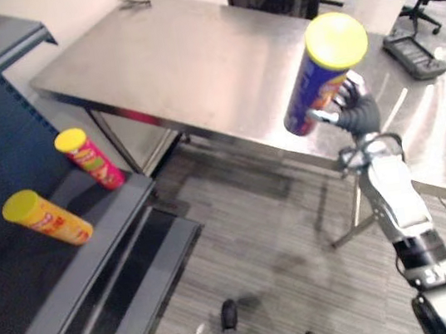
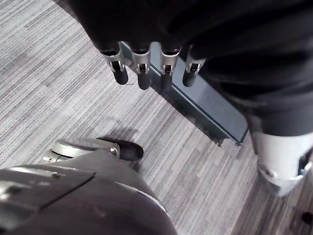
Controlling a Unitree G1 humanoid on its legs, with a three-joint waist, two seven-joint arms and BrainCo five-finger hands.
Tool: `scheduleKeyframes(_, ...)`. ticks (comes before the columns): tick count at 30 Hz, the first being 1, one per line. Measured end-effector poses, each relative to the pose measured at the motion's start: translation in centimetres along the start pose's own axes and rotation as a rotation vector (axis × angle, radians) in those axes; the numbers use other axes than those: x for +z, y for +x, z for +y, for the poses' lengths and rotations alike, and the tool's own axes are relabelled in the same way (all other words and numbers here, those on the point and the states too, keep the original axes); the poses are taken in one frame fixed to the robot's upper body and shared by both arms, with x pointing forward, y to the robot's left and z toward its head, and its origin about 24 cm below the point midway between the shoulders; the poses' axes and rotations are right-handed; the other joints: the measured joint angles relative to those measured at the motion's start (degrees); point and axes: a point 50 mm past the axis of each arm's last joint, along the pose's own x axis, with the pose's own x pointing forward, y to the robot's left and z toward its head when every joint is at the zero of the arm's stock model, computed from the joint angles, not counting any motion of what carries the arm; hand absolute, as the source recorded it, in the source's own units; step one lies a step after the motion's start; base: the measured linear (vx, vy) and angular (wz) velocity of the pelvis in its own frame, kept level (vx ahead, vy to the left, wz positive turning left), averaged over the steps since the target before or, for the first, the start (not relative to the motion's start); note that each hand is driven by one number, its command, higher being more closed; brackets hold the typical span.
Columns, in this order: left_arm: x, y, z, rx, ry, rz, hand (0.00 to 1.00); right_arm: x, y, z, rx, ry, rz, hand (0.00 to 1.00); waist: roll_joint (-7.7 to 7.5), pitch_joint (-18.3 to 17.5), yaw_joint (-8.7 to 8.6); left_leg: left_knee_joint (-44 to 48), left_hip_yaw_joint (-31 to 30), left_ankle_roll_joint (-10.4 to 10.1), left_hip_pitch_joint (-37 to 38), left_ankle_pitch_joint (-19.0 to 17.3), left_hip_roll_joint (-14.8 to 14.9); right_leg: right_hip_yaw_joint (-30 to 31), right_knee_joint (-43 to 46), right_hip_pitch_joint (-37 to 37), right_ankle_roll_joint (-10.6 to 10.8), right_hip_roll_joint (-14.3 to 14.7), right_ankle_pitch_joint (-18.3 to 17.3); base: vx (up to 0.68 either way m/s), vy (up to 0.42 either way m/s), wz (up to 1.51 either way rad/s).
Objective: Put the gum and the chips on the shelf.
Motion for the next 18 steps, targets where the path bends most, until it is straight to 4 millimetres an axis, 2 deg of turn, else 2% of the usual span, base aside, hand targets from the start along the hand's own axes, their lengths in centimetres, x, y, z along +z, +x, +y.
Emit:
scheduleKeyframes(4, -1.3, -0.4, 0.4, -0.006, 0.035, 0.032, 0.0, 0.4, -2.8, -1.3, -0.019, -0.004, -0.008, 1.0, 0.01, -2.3, -1.46, -0.1, 0.2, -0.2, 0.3, -0.3, 0.0, 0.3, -0.1, 0.0, 0.0, 0.0, 0.0, 0.0, -0.003, -0.03)
scheduleKeyframes(6, -1.6, -0.5, 0.5, -0.006, 0.041, 0.038, 0.0, 0.4, -3.6, -1.8, -0.033, 0.012, -0.008, 1.0, -0.01, -2.7, -1.79, -0.1, 0.3, -0.2, 0.6, -0.4, 0.0, 0.5, -0.1, 0.2, 0.0, 0.0, 0.0, 0.0, -0.007, -0.07)
scheduleKeyframes(7, -1.9, -0.6, 0.6, -0.004, 0.042, 0.046, 0.0, 0.3, -4.0, -1.9, -0.031, 0.014, -0.003, 1.0, -0.01, -2.9, -2.55, -0.1, 0.6, -0.3, 0.8, -0.5, 0.1, 0.8, -0.1, 0.2, 0.0, 0.0, 0.0, -0.01, -0.005, -0.1)
scheduleKeyframes(10, -2.2, -0.7, 0.7, -0.003, 0.043, 0.054, 0.0, 0.2, -5.3, -2.5, -0.05, 0.015, 0.009, 1.0, 0.06, -3.0, -2.79, -0.2, 1.4, -0.5, 1.1, -0.8, 0.2, 1.6, -0.1, 0.1, 0.0, 0.0, 0.0, 0.0, -0.003, -0.13)
scheduleKeyframes(14, -2.6, -0.9, 0.8, -0.005, 0.064, 0.065, 0.0, -1.0, -7.7, -3.4, -0.104, 0.027, 0.08, 1.0, 0.27, -4.1, -3.25, -0.2, 1.8, -0.5, 1.7, -1.2, 0.1, 1.9, 0.0, 0.3, 0.0, -0.2, 0.0, 0.0, -0.002, -0.05)
scheduleKeyframes(18, -2.8, -0.9, 0.8, -0.008, 0.085, 0.068, 0.0, -1.5, -8.9, -3.4, -0.122, 0.061, 0.117, 1.0, 0.83, -4.7, -4.04, 0.0, 1.7, -0.6, 2.0, -1.3, 0.0, 1.9, 1.6, 0.0, -0.4, -0.5, -0.6, 0.01, 0.0, 0.0)
